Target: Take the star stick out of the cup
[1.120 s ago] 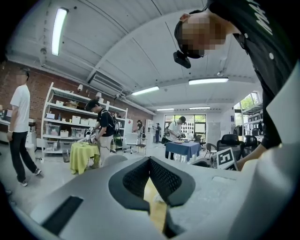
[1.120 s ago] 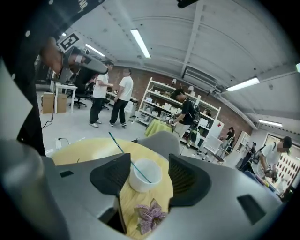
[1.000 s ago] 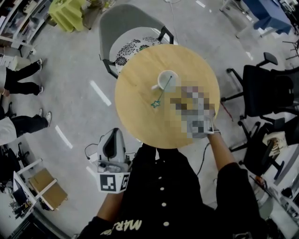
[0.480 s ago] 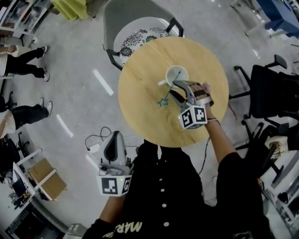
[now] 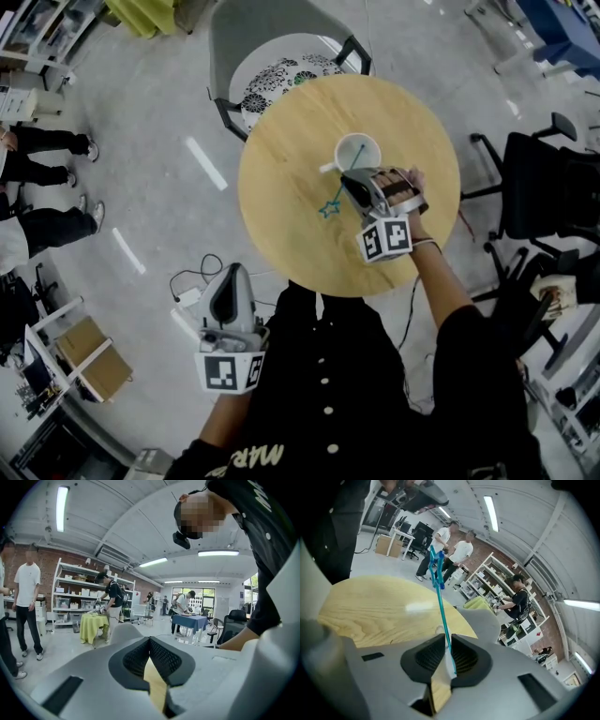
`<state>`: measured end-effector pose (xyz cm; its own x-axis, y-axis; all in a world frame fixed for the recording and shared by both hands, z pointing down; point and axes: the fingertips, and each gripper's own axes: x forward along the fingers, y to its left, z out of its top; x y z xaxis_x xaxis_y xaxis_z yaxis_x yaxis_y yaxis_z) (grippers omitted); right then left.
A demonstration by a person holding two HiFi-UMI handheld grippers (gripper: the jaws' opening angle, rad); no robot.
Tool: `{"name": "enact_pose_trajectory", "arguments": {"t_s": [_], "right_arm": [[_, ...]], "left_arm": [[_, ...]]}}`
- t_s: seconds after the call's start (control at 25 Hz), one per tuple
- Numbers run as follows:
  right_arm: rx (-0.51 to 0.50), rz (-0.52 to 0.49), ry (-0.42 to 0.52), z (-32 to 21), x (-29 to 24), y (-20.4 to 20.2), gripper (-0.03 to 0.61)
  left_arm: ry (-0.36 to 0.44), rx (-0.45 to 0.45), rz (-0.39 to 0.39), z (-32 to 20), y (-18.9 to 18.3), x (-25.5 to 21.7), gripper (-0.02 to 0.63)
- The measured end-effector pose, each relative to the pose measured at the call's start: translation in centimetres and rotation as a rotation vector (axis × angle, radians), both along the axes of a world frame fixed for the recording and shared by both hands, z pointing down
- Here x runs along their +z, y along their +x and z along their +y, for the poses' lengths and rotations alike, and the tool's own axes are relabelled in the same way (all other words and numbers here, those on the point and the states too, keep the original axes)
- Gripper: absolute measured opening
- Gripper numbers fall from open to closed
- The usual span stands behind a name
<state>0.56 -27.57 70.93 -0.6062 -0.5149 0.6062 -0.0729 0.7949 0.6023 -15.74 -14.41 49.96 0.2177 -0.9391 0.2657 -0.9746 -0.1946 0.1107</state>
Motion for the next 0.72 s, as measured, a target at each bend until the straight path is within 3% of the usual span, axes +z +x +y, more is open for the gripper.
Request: {"name": "enact_pose_trajectory", "arguments": {"t_s": [0.36, 0.72], "right_arm": [[0.042, -0.060, 0.013, -0.6, -1.9, -0.1, 0.020], [0.196, -0.289, -0.058, -1.2, -8.2, 0.3, 0.020]], "left_arm": [[0.028, 0.012, -0.002, -0.1, 0.1, -1.4, 0.003], [0.094, 0.031, 0.001, -0.1, 0.2, -4.5, 0.005]]}}
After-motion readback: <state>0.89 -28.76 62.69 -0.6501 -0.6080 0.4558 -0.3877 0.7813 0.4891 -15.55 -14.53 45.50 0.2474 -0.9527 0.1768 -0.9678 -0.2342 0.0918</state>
